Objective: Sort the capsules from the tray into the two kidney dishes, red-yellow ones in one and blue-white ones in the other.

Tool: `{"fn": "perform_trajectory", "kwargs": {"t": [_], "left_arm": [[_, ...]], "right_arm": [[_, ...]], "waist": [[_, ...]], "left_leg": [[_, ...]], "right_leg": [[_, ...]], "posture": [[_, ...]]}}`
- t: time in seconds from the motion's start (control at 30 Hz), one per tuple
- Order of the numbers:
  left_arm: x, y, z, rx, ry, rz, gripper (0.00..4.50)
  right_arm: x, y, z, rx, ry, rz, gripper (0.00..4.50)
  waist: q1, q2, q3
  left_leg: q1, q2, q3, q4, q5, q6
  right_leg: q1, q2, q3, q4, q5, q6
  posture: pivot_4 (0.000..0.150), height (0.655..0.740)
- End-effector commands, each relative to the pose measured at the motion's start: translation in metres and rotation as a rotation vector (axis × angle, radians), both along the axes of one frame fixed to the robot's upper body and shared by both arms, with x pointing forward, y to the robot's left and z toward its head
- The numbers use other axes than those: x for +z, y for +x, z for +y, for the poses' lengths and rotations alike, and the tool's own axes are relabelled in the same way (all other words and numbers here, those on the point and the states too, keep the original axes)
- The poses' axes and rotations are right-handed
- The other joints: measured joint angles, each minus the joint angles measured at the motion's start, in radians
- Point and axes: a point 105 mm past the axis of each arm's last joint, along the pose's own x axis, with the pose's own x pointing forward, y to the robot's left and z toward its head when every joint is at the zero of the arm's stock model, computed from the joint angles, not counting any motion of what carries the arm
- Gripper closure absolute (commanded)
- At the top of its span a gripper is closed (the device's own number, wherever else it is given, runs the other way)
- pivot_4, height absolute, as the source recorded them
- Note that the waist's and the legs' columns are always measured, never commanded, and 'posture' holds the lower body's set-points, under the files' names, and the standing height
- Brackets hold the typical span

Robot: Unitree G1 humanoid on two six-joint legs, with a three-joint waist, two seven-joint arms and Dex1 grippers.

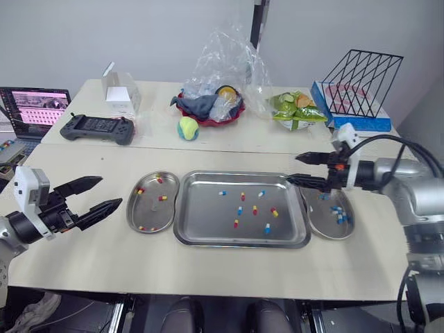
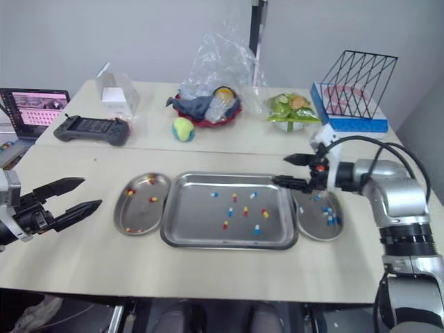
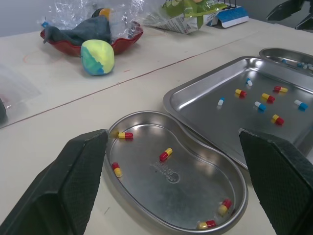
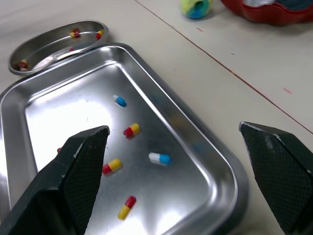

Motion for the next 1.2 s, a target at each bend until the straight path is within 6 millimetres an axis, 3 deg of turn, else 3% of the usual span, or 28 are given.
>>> {"fn": "perform_trajectory", "kwargs": {"t": [0.03, 0.13, 0.3, 0.57, 0.67, 0.83, 1.1, 1.13, 1.2], "left_arm": [[0.008, -0.003, -0.013, -0.038, 0.007, -0.032, 0.02], [0.004, -0.004, -0.021, -0.051, 0.01, -0.02, 0.02], [0.003, -0.005, -0.025, -0.05, 0.017, -0.018, 0.02], [0.002, -0.008, -0.02, -0.027, 0.03, -0.016, 0.02], [0.001, -0.008, -0.02, -0.025, 0.034, -0.013, 0.0], [0.0, -0.008, -0.019, -0.024, 0.043, -0.009, 0.0], [-0.004, -0.007, -0.017, -0.024, 0.087, 0.01, 0.0], [-0.005, -0.007, -0.017, -0.024, 0.09, 0.011, 0.0], [-0.005, -0.006, -0.017, -0.025, 0.092, 0.009, 0.0]], "right_arm": [[0.011, 0.012, 0.05, 0.124, -0.01, -0.076, 0.0], [-0.003, 0.022, 0.088, 0.204, -0.08, -0.101, 0.0], [-0.027, 0.026, 0.122, 0.293, -0.18, -0.127, 0.0], [-0.057, 0.025, 0.136, 0.345, -0.234, -0.077, 0.0], [-0.062, 0.03, 0.136, 0.325, -0.252, -0.082, 0.78], [-0.068, 0.032, 0.134, 0.311, -0.263, -0.072, 2.5], [-0.079, 0.034, 0.129, 0.275, -0.268, -0.032, 2.5], [-0.08, 0.034, 0.128, 0.272, -0.27, -0.028, 3.06], [-0.082, 0.034, 0.128, 0.267, -0.271, -0.02, 3.59]], "waist": [[-0.007, 0.0, 0.0], [-0.011, 0.0, 0.0], [0.002, 0.0, 0.0], [-0.004, 0.0, 0.0], [-0.005, 0.0, 0.0], [-0.005, 0.0, 0.0], [-0.007, 0.0, 0.0], [-0.007, 0.0, 0.0], [-0.008, 0.0, 0.0]], "left_leg": [[0.0, 0.0, 0.0, 0.0, 0.0, 0.0], [0.0, 0.001, 0.0, -0.001, 0.001, -0.002], [-0.002, 0.0, 0.0, -0.001, 0.001, -0.002], [-0.002, 0.0, 0.0, 0.0, 0.001, -0.002], [-0.002, 0.0, 0.0, 0.0, 0.001, -0.002], [-0.002, 0.0, 0.0, 0.0, 0.001, -0.002], [-0.002, 0.0, 0.0, 0.0, 0.001, -0.002], [-0.002, 0.0, 0.0, 0.0, 0.001, -0.002], [-0.002, 0.0, 0.0, 0.0, 0.001, -0.002]], "right_leg": [[0.0, 0.001, 0.0, 0.0, 0.0, 0.0], [-0.001, 0.001, -0.001, 0.002, 0.0, 0.0], [-0.002, 0.001, -0.002, 0.001, 0.0, 0.0], [-0.002, 0.001, -0.002, 0.002, 0.0, -0.001], [-0.003, 0.001, -0.002, 0.003, 0.0, -0.001], [-0.003, 0.001, -0.002, 0.003, 0.0, -0.001], [-0.003, 0.001, -0.001, 0.003, 0.0, -0.001], [-0.003, 0.001, -0.001, 0.003, 0.0, -0.001], [-0.003, 0.001, -0.001, 0.003, 0.0, -0.001]], "posture": [[0.15, 0.6934], [0.15, 0.6934], [0.15, 0.6934], [0.15, 0.6934], [0.15, 0.6934], [0.15, 0.6934], [0.15, 0.6934], [0.15, 0.6934], [0.15, 0.6934]]}}
